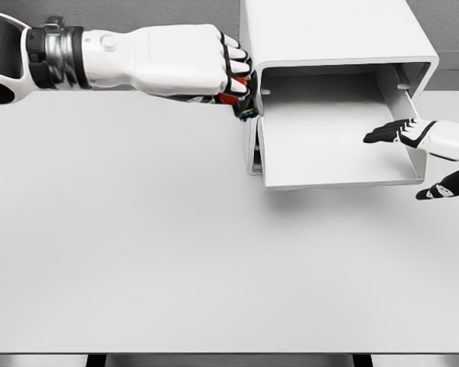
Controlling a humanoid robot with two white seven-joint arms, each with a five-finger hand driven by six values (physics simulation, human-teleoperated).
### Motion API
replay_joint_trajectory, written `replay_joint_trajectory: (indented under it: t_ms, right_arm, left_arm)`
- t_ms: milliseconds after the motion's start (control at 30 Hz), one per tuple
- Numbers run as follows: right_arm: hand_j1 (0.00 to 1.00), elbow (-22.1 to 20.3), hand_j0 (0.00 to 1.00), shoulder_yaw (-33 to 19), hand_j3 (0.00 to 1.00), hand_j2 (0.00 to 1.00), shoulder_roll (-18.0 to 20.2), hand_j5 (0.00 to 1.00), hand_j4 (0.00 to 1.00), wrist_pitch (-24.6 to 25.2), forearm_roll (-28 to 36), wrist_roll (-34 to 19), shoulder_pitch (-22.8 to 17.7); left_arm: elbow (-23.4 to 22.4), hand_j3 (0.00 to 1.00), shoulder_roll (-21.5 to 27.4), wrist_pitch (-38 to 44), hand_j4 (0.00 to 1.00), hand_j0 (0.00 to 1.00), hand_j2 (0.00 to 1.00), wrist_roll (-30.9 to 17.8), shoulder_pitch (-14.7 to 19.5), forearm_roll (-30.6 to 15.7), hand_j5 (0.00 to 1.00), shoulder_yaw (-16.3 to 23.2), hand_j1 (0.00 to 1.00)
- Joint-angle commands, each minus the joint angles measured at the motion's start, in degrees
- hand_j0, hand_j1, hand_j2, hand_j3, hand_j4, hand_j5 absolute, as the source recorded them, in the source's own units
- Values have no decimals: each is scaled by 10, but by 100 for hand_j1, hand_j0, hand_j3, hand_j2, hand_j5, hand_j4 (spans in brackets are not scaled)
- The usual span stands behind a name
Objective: Slide open multi-storey tabletop storage cabinets and put open load switch and slide close multi-storey tabletop storage cabinets
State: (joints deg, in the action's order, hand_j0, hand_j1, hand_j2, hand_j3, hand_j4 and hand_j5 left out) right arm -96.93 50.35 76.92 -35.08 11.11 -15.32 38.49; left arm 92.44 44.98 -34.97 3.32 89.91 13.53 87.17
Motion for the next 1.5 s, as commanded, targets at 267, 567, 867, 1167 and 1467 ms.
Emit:
replay_joint_trajectory:
  t_ms: [267,567,867,1167,1467]
  right_arm:
    - [100,0,100,-1,100,100,-2,100,100,1,4,0,-1]
    - [100,0,100,-1,100,100,-6,100,100,1,4,0,0]
    - [100,0,100,-1,100,100,-11,100,100,1,4,0,-1]
    - [100,0,100,-1,100,100,-10,100,100,1,4,0,-1]
    - [100,0,100,-1,100,100,-11,100,100,1,4,-1,-1]
  left_arm:
    - [-20,39,-65,0,39,39,39,1,2,-16,39,-1,39]
    - [-81,39,-136,0,39,39,39,5,2,-16,39,-1,39]
    - [-147,39,-212,0,39,39,39,5,12,-15,39,26,39]
    - [-191,39,-243,0,39,39,39,5,21,-15,39,44,39]
    - [-212,40,-243,0,40,40,40,5,34,-14,40,44,40]
